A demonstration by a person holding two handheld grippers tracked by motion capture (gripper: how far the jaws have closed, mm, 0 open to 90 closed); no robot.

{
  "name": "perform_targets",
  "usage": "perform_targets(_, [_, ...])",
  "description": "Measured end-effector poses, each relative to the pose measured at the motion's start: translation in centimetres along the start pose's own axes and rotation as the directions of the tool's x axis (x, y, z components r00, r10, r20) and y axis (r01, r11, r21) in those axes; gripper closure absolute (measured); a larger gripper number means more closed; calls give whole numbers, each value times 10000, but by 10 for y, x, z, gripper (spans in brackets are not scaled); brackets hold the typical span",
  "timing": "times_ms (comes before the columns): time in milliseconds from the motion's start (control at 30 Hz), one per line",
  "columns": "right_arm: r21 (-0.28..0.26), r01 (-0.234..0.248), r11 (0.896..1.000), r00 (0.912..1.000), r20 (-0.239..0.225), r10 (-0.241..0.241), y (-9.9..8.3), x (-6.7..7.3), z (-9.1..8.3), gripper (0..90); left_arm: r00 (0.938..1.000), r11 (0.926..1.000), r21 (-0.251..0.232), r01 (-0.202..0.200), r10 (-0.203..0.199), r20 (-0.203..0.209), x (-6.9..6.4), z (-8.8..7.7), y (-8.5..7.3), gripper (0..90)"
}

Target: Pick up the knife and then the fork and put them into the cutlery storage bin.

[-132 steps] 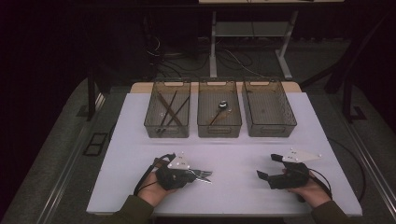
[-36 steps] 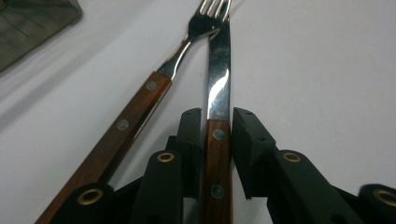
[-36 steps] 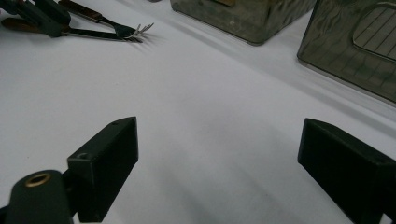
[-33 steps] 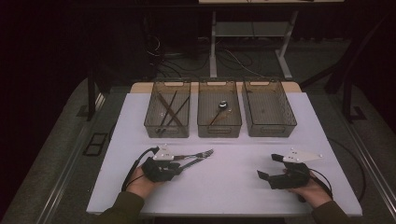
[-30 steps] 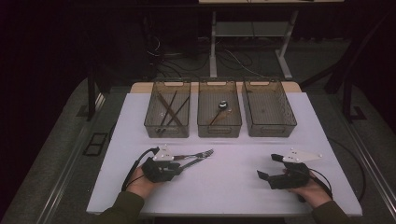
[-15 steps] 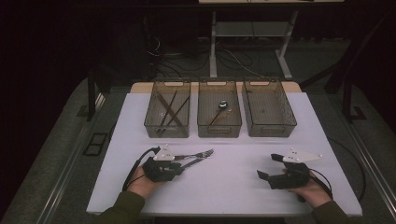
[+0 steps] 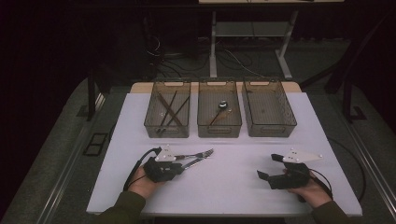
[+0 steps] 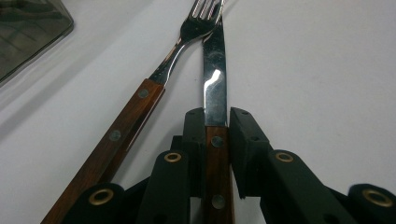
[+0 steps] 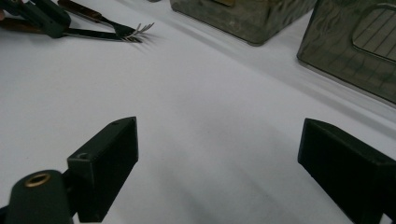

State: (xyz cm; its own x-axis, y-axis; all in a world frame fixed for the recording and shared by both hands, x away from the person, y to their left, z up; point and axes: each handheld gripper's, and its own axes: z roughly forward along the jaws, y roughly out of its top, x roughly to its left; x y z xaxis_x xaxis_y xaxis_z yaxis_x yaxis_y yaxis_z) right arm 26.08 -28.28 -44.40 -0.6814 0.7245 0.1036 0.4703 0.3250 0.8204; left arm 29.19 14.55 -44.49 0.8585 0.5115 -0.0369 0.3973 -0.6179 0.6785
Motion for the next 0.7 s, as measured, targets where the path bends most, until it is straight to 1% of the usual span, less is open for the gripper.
perform_targets(33, [-1, -12, 10000, 10000, 5, 12, 0, 0, 0, 119, 9998, 10000, 3, 5, -5, 178, -1, 0, 0, 774])
perform_targets(100, [23, -23, 10000, 10000, -10, 23, 0, 0, 1, 119, 9993, 9999, -7, -158, 158, 346, -5, -1, 1, 774])
perform_targets(133, [41, -33, 10000, 10000, -48, 33, 0, 0, 0, 119, 9989, 9998, -120, -167, 172, 438, -8, -1, 2, 775])
perform_targets(200, [24, -38, 10000, 10000, -72, 38, 0, 0, 0, 119, 9978, 9996, -126, -241, 249, 621, -9, 0, 4, 774])
perform_targets(267, [5, -121, 9999, 9999, -49, 121, 0, -1, 1, 119, 9975, 9994, -184, -278, 289, 637, -12, 1, 6, 774])
perform_targets(367, [-87, -245, 9997, 9997, -8, 245, 1, -2, 0, 119, 9977, 9984, -490, -269, 298, 612, -14, -3, 10, 774])
perform_targets(400, [-182, -373, 9991, 9993, -66, 371, 2, -2, 0, 119, 9976, 9975, -683, -202, 246, 642, -14, -3, 12, 774])
perform_targets(467, [-289, -737, 9969, 9972, -127, 733, 3, -3, -1, 118, 9980, 9961, -861, -195, 246, 586, -15, -4, 16, 774])
perform_targets(500, [-300, -803, 9963, 9967, -106, 800, 4, -3, -1, 119, 9982, 9956, -917, -192, 243, 549, -15, -4, 18, 774])
perform_targets(533, [-297, -863, 9958, 9962, -106, 860, 5, -3, -1, 119, 9986, 9945, -1046, -93, 146, 501, -16, -4, 20, 774])
perform_targets(567, [-255, -885, 9957, 9960, -160, 881, 6, -3, -1, 119, 9987, 9941, -1078, -107, 160, 477, -16, -5, 23, 774])
perform_targets(667, [-195, -1253, 9919, 9910, -494, 1242, 11, -2, -2, 119, 9993, 9922, -1245, -113, 157, 347, -17, -5, 32, 774])
perform_targets(700, [-208, -1394, 9900, 9888, -564, 1380, 13, -2, -3, 119, 9995, 9910, -1336, -56, 98, 307, -18, -5, 34, 774])
